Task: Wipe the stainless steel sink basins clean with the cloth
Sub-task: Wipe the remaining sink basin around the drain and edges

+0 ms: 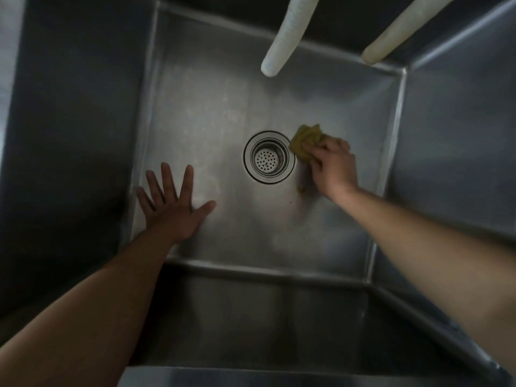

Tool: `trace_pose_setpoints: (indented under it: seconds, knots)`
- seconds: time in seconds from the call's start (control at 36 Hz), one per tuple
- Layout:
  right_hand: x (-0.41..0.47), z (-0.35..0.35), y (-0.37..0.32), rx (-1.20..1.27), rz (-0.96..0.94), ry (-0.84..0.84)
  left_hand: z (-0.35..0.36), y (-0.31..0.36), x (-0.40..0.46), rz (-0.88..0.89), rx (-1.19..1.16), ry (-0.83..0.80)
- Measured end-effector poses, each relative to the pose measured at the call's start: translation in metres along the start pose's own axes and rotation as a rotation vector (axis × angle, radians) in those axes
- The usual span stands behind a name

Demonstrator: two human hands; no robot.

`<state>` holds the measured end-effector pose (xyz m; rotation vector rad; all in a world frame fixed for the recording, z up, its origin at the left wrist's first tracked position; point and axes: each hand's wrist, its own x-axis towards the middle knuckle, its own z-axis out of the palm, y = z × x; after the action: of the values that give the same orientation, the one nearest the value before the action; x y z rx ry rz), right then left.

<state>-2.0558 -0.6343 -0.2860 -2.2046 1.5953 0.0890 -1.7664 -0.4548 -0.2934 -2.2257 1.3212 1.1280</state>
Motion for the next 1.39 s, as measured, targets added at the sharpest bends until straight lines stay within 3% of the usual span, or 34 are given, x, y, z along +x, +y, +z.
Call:
trace_pose_setpoints:
  seconds: [0.06,0.17,0.28,0.44,0.69,0.78,0.89,0.97,1.06,1.11,1.22,1.31,1.39]
  knots:
    - [-0.020,0.000,0.004,0.011,0.098,0.023,-0.001,0.000,0.000,0.008,-0.001,-0.006]
    - [-0.065,-0.003,0.008,0.037,0.542,0.048,-0.002,0.000,-0.002,0.042,-0.001,-0.007]
    - [-0.109,0.007,-0.021,0.151,0.898,-0.066,-0.004,0.001,-0.006,0.053,0.000,-0.014]
    - [-0.088,0.024,-0.084,0.408,1.031,-0.044,-0.007,0.004,-0.008,0.059,0.006,0.003]
    - [-0.010,0.003,-0.124,0.761,0.887,0.003,-0.002,0.007,-0.003,0.042,-0.024,0.040]
    - [-0.012,-0.016,-0.125,1.066,0.954,-0.101,-0.009,0.013,-0.003,0.009,-0.058,0.001]
    - [-0.036,-0.038,-0.119,1.394,0.887,-0.216,-0.028,0.027,-0.006,-0.075,-0.168,-0.089]
    - [-0.058,-0.048,-0.112,1.430,0.863,-0.172,-0.052,0.043,-0.010,-0.097,-0.381,-0.009]
    - [-0.086,-0.059,-0.112,1.326,0.839,-0.105,-0.078,0.068,-0.036,0.057,-0.792,0.092]
    - [-0.102,-0.069,-0.117,1.189,0.804,-0.018,-0.088,0.085,-0.061,0.258,-0.839,0.104]
    - [-0.126,-0.091,-0.123,1.012,0.594,0.018,-0.090,0.108,-0.095,0.724,-0.377,0.237]
    - [-0.136,-0.113,-0.117,1.111,0.500,-0.148,-0.098,0.122,-0.106,0.860,-0.161,0.276]
    - [-0.141,-0.130,-0.100,1.267,0.541,-0.266,-0.113,0.138,-0.114,0.890,-0.211,0.213]
